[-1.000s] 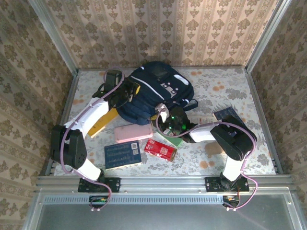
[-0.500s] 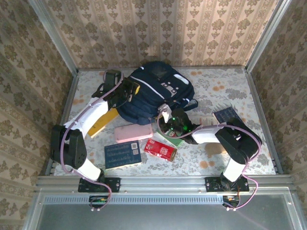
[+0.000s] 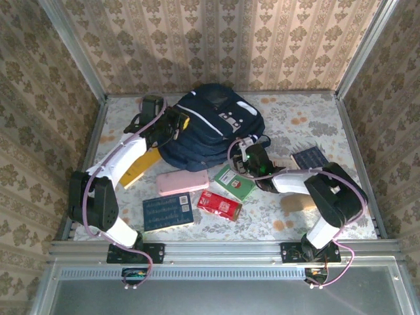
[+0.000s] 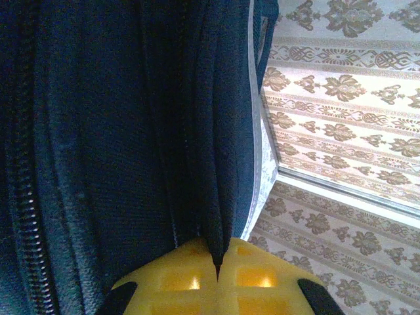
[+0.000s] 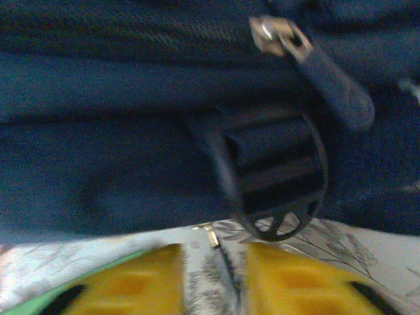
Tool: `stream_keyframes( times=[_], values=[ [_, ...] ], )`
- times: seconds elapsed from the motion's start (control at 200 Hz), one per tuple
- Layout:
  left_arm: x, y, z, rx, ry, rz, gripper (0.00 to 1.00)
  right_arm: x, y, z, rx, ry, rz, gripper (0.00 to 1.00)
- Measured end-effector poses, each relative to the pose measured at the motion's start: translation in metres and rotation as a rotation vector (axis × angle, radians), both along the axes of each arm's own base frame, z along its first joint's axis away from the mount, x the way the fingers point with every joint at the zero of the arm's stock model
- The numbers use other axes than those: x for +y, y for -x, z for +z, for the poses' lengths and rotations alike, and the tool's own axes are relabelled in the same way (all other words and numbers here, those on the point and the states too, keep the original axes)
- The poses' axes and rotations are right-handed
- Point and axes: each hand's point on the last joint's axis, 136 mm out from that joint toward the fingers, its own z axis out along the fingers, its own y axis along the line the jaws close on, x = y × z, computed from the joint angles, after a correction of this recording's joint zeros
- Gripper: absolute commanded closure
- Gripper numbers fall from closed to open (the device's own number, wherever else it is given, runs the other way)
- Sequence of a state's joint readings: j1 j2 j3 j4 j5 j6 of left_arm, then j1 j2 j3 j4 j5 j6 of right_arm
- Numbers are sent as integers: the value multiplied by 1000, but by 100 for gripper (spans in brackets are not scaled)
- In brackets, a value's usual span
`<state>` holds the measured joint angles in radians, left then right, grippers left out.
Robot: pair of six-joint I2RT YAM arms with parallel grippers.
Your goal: Pack books, pencil case, and school supplies into a backpack
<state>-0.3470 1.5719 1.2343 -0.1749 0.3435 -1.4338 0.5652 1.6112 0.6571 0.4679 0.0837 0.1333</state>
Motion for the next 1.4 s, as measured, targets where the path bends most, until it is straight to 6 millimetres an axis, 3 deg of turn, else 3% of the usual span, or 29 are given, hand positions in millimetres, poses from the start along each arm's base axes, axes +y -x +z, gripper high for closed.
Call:
stream_keyframes(
  times=[0.09, 0.235, 0.38, 0.51, 0.715, 1.1, 1.215, 1.4],
  values=[
    [-1, -1, 1, -3, -9, -9, 100, 21, 13, 32, -55, -62, 120, 47],
    [-8, -9, 5, -21, -24, -55, 100, 49, 24, 89, -143, -143, 289, 45],
    [-17, -15, 7, -37, -57, -125, 100, 64, 9, 139, -186, -194, 328, 47],
    [-25, -16, 12, -63, -95, -205, 100, 62, -20, 165, -167, -233, 306, 44],
    [-37, -12, 25, -111, -139, -325, 100, 54, -53, 152, -15, -288, 307, 25],
    [-54, -14, 19, -127, -128, -445, 100, 69, -72, 131, 207, -407, 400, 29],
    [-58, -14, 17, -124, -124, -464, 100, 75, -77, 129, 237, -423, 421, 42],
    [-58, -14, 17, -114, -128, -469, 100, 82, -74, 128, 289, -477, 462, 90]
  ],
)
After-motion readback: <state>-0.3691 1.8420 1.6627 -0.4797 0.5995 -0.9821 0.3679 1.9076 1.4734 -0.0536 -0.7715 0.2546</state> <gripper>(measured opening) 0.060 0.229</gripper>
